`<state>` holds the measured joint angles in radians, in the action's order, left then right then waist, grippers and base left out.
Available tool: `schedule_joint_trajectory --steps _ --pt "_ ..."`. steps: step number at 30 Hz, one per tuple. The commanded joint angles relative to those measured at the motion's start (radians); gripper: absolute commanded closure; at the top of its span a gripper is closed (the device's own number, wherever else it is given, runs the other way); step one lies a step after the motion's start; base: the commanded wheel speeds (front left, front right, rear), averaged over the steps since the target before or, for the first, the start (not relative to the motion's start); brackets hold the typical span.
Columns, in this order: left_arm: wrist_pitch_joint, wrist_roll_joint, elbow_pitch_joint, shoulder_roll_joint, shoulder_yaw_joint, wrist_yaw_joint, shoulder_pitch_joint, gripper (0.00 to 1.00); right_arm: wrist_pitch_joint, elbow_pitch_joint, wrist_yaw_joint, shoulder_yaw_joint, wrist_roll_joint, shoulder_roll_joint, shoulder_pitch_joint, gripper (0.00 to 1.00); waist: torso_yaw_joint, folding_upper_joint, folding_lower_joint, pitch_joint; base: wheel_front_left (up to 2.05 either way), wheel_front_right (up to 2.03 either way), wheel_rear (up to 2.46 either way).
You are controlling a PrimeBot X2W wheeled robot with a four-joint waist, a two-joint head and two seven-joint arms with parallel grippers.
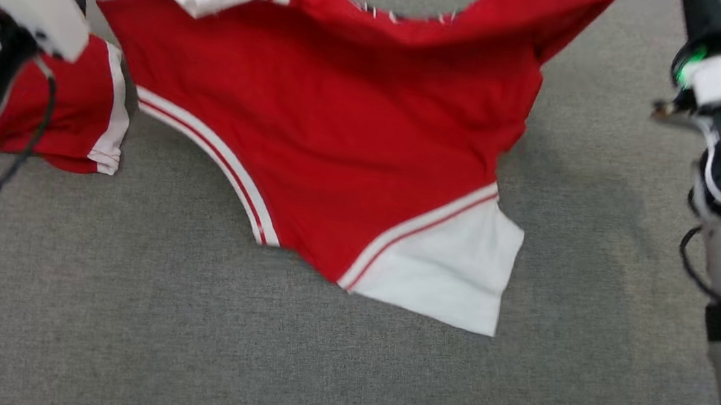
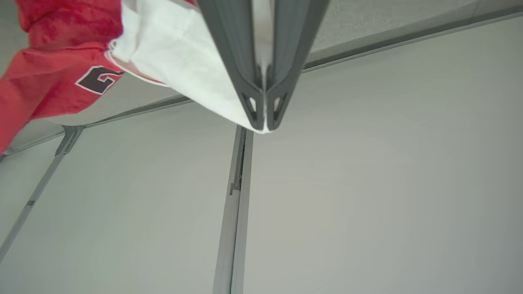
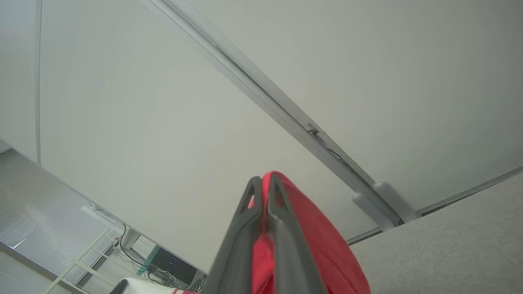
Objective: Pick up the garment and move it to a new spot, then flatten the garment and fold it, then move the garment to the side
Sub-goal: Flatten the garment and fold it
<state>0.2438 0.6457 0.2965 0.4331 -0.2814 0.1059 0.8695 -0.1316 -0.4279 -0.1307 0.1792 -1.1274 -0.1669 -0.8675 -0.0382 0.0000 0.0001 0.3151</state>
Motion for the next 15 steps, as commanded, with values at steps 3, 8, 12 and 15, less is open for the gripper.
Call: schedule_joint_trajectory --steps 3,8,12,15 --pt "-0.009 -0.019 0.082 -0.004 -0.013 0.012 0.175 1.0 -0.006 -0.056 0.0 -0.005 -0.015 -0.019 -0.147 1.0 0.018 0.0 -0.0001 0.072 0.0 0.0 0.0" --pt "-0.04 -0.023 0.223 -0.023 -0.034 0.022 0.438 1.0 0.016 -0.151 0.0 -0.022 -0.026 -0.036 -0.377 1.0 0.021 0.0 -0.0001 0.125 0.0 0.0 0.0" --pt "-0.082 -0.007 0.328 -0.038 -0.043 0.024 0.61 1.0 0.041 -0.206 0.0 -0.013 -0.019 -0.045 -0.524 1.0 0.019 0.0 -0.0001 0.143 0.0 0.0 0.0" --pt "-0.11 0.007 0.38 -0.055 -0.067 0.025 0.707 1.0 0.058 -0.242 0.0 -0.007 -0.022 -0.058 -0.603 1.0 0.016 0.0 -0.0001 0.145 0.0 0.0 0.0"
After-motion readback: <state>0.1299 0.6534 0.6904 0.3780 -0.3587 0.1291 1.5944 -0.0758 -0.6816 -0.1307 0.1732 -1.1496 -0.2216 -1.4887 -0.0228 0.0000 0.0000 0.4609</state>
